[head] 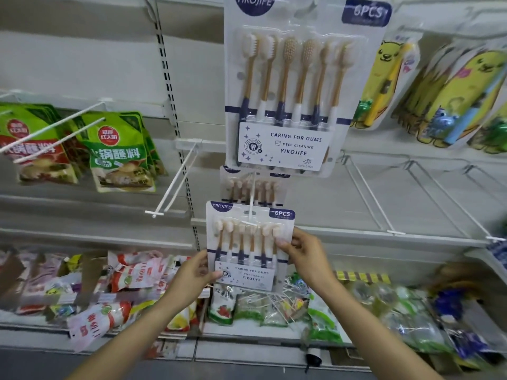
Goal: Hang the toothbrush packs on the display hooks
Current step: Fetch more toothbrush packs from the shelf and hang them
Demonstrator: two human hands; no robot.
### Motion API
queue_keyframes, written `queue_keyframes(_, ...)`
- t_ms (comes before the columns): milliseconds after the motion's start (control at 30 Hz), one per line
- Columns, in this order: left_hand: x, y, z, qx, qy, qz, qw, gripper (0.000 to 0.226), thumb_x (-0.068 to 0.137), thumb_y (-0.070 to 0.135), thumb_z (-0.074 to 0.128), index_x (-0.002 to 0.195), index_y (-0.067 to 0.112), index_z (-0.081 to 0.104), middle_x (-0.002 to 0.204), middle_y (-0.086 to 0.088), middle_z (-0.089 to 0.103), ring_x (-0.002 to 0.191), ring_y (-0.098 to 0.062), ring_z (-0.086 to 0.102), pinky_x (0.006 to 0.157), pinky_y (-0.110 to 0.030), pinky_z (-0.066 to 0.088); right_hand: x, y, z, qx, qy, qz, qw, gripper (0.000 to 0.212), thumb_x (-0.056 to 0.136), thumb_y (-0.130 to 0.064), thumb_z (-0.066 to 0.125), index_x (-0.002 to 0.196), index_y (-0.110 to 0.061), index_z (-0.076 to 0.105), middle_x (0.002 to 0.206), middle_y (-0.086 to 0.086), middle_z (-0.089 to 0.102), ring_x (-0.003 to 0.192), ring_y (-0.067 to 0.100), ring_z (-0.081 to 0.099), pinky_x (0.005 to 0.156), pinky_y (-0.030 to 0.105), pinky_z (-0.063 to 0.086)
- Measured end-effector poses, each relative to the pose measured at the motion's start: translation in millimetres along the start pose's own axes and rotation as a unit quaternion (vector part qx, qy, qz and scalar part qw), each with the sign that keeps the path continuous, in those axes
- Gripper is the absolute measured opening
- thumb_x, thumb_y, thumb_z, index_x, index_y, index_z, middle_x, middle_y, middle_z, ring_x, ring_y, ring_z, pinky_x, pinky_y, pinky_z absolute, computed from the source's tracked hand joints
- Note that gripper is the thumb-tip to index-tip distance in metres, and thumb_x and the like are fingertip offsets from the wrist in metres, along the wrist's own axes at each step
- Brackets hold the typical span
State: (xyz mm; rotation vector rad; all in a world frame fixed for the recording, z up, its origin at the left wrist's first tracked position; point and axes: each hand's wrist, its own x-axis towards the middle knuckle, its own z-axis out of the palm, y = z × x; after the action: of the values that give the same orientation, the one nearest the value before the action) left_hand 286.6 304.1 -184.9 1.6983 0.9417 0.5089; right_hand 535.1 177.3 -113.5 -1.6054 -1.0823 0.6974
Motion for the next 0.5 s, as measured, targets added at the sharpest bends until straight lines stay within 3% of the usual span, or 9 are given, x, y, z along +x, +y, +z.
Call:
queue_keyframes(167,15,2,-3,0.007,0.000,-0.006,1.000,0.038,0.087,0.021,0.076,0.114,0.044,0.062,0.111,0.021,0.072,0.108,-0.013,0.065,0.096,-0.042,0.053,18,5,4,0.001,0.004,0.003,1.000,0.020,0.095,-0.013,0.066,0.114,-0.018,0.071,0.099,-0.004,0.078,0.092,0.013,0.074,0.076,0.031,0.056)
queue_keyframes(333,41,4,-5,0.012,0.011,-0.006,1.000,0.042,0.085,0.029,0.077,0.114,0.055,0.059,0.115,0.022,0.069,0.114,-0.010,0.061,0.097,-0.041,0.050,46,3,0,-0.020,0.011,-0.007,1.000,0.019,0.095,-0.011,0.066,0.107,-0.025,0.072,0.092,-0.011,0.077,0.087,0.003,0.072,0.068,0.017,0.050)
queue_keyframes(500,72,8,-1,0.008,0.025,-0.007,1.000,0.039,0.087,0.019,0.075,0.118,0.038,0.061,0.111,0.016,0.072,0.105,-0.006,0.064,0.085,-0.027,0.050,80,13,-5,-0.089,0.032,-0.001,0.996,0.007,0.092,-0.019,0.071,0.097,-0.015,0.069,0.079,-0.007,0.072,0.074,0.009,0.068,0.066,0.041,0.057)
